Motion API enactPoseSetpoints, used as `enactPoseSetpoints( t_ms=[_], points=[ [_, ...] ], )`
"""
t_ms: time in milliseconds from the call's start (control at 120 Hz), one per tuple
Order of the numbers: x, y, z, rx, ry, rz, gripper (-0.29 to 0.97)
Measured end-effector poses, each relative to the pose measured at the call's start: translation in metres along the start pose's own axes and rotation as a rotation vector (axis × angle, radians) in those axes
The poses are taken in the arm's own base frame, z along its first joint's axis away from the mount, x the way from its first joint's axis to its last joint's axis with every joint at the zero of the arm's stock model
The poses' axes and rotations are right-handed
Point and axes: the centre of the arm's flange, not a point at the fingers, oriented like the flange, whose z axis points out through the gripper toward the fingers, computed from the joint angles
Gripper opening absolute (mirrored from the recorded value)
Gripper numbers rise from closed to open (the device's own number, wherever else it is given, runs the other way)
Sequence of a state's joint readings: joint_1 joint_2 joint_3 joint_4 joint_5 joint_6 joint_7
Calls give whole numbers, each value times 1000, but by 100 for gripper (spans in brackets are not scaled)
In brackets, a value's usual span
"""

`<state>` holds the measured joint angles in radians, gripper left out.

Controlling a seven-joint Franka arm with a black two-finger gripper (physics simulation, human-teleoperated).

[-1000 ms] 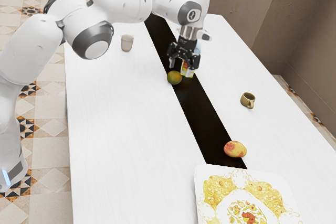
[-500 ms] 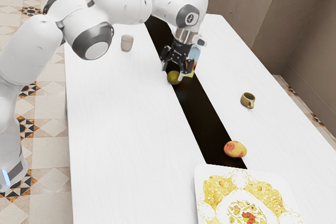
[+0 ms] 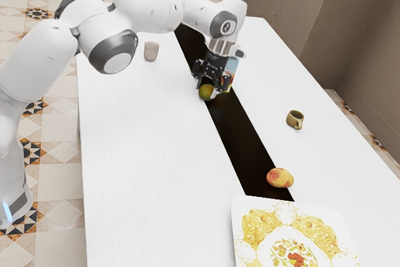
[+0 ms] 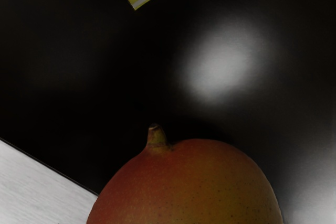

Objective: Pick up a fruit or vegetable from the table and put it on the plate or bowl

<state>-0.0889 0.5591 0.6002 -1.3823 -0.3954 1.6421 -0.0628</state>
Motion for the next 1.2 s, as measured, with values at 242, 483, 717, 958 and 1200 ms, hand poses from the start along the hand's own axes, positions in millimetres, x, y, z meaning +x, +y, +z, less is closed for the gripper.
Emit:
enactPoseSetpoints(
  t_ms=[242,483,717,958,1200],
  points=[
    [1,3,0,6,12,1,29],
    [-43,35,-79,-31,109,92,27],
    [-219,183,-166,9,138,489,28],
    [-446,346,-122,152,67,935,28],
    [-475,394,-69,188,72,929,27]
  ],
)
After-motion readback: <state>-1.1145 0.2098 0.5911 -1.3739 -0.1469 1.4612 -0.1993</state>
